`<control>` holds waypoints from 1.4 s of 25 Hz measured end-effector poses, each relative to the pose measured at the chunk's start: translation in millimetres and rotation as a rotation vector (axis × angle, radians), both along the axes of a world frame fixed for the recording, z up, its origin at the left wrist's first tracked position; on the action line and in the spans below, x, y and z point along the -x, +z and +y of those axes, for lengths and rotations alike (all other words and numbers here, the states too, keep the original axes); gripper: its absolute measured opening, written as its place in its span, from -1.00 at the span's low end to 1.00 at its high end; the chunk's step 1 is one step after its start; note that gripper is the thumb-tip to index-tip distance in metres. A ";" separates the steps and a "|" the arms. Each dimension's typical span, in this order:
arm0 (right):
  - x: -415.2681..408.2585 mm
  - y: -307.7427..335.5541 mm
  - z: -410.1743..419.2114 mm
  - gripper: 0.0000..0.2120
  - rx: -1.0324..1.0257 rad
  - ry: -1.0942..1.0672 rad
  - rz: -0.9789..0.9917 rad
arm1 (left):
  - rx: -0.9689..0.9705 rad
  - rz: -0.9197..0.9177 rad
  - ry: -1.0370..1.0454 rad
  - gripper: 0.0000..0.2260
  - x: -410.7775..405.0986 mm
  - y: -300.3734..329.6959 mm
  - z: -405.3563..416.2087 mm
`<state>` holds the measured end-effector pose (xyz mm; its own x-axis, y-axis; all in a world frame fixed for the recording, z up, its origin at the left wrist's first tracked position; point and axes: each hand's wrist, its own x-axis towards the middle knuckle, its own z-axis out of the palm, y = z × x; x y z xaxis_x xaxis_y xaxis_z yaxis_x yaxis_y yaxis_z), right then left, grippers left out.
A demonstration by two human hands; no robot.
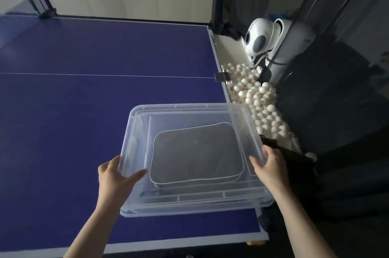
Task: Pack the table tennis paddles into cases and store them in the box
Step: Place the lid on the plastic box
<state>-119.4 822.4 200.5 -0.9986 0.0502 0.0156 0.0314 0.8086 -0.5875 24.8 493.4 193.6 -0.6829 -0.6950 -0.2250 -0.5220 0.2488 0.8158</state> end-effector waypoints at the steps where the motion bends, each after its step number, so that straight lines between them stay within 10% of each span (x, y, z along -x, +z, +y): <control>1: -2.3 -0.9 1.1 -0.49 -0.005 0.006 -0.002 | -0.001 -0.014 -0.004 -0.33 -2.3 -2.4 0.7; 19: -16.3 -11.9 11.7 -0.47 -0.004 0.019 -0.113 | -0.058 -0.050 -0.031 -0.31 -10.3 -21.3 -5.2; 26: 17.8 -13.6 12.0 -0.33 0.342 -0.154 -0.410 | -0.371 -0.184 0.097 0.01 7.7 -21.9 -27.8; 35: 10.4 -20.3 11.4 -0.51 0.498 -0.227 -0.271 | -0.293 -0.112 0.163 -0.57 5.8 -30.0 -23.7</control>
<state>-129.9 833.8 180.2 -0.9274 0.1984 -0.3171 0.3717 0.3948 -0.8402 18.9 469.7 163.5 -0.5277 -0.6878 -0.4985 -0.6260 -0.0818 0.7755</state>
